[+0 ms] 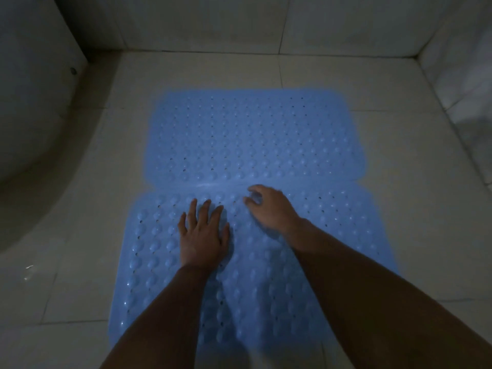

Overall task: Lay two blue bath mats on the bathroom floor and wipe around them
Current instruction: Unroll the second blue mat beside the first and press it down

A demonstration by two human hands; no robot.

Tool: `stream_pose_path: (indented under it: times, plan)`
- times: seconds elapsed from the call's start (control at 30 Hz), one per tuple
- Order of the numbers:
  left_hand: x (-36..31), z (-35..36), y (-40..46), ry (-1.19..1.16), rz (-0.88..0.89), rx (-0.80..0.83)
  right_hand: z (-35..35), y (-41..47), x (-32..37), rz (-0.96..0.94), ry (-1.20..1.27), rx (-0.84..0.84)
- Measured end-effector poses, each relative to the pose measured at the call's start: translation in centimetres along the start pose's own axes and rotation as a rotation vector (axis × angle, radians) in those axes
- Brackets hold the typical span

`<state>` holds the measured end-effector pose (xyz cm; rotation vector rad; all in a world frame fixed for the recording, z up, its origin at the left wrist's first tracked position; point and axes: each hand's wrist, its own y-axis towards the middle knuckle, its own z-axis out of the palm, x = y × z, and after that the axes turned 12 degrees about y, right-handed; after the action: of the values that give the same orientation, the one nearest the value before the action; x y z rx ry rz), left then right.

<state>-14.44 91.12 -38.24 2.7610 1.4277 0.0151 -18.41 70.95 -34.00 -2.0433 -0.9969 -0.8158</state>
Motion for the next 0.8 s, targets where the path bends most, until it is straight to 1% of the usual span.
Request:
stream_pose_path:
  times: [0.03,0.1,0.13,0.2,0.27,0.3,0.37,0.5,0.6,0.7,0.8]
  plan:
    - [-0.6,0.0,-0.1,-0.001,0.02,-0.001,-1.1,-0.3,-0.7,-0.019,-0.026,-0.078]
    - [-1.8,0.1,-0.3,-0.003,0.048,-0.014,-3.1,-1.2,-3.3,-0.066,-0.171,-0.162]
    - [-2.3,0.2,-0.4,-0.007,0.061,-0.018,-3.9,-1.7,-4.8,-0.067,-0.265,-0.165]
    - [-3.4,0.6,-0.6,-0.013,0.095,-0.014,-5.5,-3.0,-7.9,0.001,-0.421,-0.112]
    - [-4.5,0.9,-0.4,-0.018,0.129,-0.014,-6.4,-4.2,-11.1,0.071,-0.497,-0.067]
    - [-5.0,0.9,-0.2,-0.022,0.144,-0.014,-6.4,-4.8,-12.4,0.072,-0.521,-0.069]
    - [-6.2,1.3,0.4,-0.02,0.172,-0.001,-5.9,-5.3,-14.3,0.042,-0.564,-0.103]
    - [-7.3,3.0,0.4,0.05,0.205,0.097,-4.7,-5.4,-15.2,-0.017,-0.607,-0.207]
    - [-7.4,3.7,0.2,0.121,0.215,0.103,-4.5,-5.6,-15.8,-0.085,-0.582,-0.29]
    - [-7.8,3.9,0.3,0.123,0.205,0.095,-4.6,-5.4,-16.4,-0.118,-0.561,-0.305]
    - [-7.7,3.8,0.3,0.117,0.216,0.119,-4.5,-5.3,-16.3,-0.097,-0.557,-0.279]
